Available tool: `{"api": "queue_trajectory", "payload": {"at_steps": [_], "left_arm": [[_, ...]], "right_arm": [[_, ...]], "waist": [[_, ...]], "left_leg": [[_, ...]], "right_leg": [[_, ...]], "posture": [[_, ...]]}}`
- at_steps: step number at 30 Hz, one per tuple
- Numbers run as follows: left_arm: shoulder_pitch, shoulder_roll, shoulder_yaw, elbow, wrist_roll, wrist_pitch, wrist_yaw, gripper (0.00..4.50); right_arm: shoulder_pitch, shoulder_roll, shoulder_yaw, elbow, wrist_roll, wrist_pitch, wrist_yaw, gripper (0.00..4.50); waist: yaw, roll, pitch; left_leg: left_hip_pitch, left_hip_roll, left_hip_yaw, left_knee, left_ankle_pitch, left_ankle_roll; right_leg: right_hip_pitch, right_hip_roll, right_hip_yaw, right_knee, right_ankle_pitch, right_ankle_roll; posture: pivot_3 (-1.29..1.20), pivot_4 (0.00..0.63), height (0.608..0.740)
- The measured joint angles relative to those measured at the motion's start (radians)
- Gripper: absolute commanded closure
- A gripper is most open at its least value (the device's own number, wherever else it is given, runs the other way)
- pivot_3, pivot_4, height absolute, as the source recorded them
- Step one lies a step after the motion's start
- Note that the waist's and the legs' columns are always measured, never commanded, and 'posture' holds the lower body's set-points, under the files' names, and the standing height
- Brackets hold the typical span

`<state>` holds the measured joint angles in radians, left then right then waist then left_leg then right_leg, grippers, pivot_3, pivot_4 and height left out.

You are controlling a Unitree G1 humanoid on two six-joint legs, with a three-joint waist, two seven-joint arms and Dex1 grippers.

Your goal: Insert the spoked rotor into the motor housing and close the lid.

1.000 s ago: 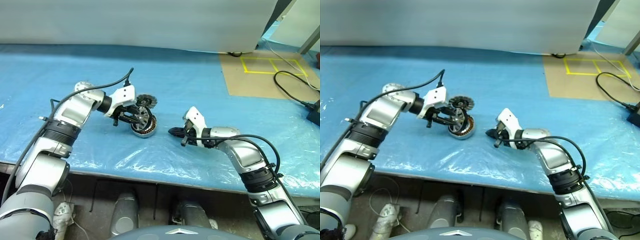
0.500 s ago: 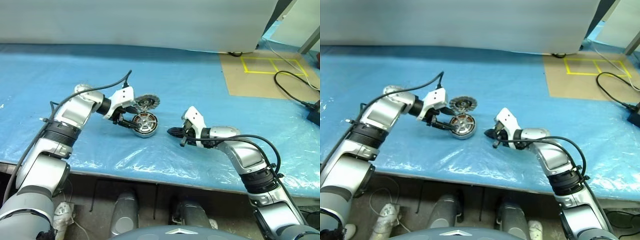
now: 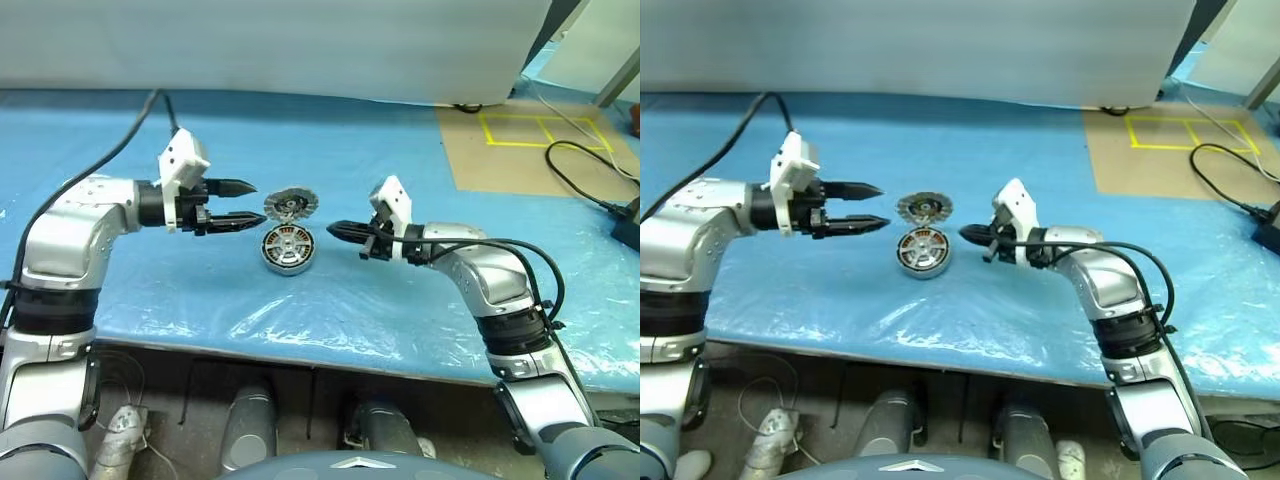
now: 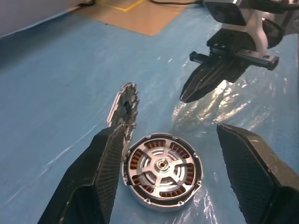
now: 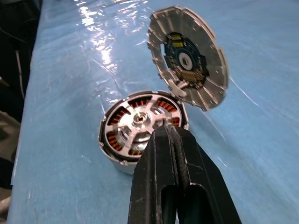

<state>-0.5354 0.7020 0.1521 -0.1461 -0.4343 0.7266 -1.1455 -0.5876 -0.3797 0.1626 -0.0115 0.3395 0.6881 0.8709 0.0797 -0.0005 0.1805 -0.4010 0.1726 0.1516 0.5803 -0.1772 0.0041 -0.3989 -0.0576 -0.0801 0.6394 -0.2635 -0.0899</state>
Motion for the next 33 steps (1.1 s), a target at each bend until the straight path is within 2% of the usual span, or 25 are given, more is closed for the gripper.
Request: {"api": "queue_trajectory", "payload": {"at_steps": [8,16,20,28,31,33], "left_arm": [[0.256,-0.079,0.057,-0.085,-0.05,0.01,0.193,1.18],[0.331,-0.144,0.063,-0.121,-0.075,0.008,0.319,1.18],[0.334,-0.154,0.053,-0.121,-0.077,0.001,0.351,1.18],[0.326,-0.154,0.03,-0.121,-0.08,-0.007,0.356,1.18],[0.311,-0.153,0.024,-0.121,-0.081,-0.009,0.361,1.18],[0.307,-0.153,0.016,-0.119,-0.081,-0.011,0.362,1.18]], "right_arm": [[-0.113,0.098,0.096,0.256,-0.067,-0.136,0.062,4.5],[-0.219,0.218,0.122,0.464,-0.125,-0.243,0.086,4.5],[-0.228,0.247,0.152,0.541,-0.166,-0.287,0.096,4.5],[-0.224,0.24,0.155,0.553,-0.194,-0.336,0.116,4.5],[-0.219,0.219,0.116,0.492,-0.157,-0.268,0.125,4.5],[-0.227,0.201,0.065,0.381,-0.09,-0.186,0.14,4.5]], "waist": [[-0.012,0.0,0.0],[-0.012,0.0,0.0],[-0.012,-0.001,0.0],[-0.011,-0.001,0.0],[-0.011,0.0,0.0],[-0.011,0.0,0.0]], "left_leg": [[-0.001,0.0,-0.001,0.001,0.0,0.0],[-0.001,0.0,-0.001,0.001,0.0,0.001],[-0.001,0.0,-0.001,0.001,0.0,0.001],[0.0,0.0,-0.001,0.002,0.0,0.001],[-0.001,0.0,-0.001,0.002,0.0,0.001],[-0.001,0.001,-0.001,0.002,0.0,0.001]], "right_leg": [[-0.001,0.0,0.0,0.0,0.0,0.0],[0.0,0.0,0.0,0.0,0.0,0.0],[-0.001,0.0,0.0,0.0,0.0,0.0],[0.001,0.0,0.0,0.0,0.0,0.0],[0.0,0.0,0.0,0.0,0.0,0.0],[0.0,0.001,0.0,0.0,0.0,0.0]], "posture": [[0.0,0.15,0.74],[0.0,0.15,0.74],[0.0,0.15,0.74],[0.0,0.15,0.74],[0.0,0.15,0.74],[0.0,0.15,0.74]]}}
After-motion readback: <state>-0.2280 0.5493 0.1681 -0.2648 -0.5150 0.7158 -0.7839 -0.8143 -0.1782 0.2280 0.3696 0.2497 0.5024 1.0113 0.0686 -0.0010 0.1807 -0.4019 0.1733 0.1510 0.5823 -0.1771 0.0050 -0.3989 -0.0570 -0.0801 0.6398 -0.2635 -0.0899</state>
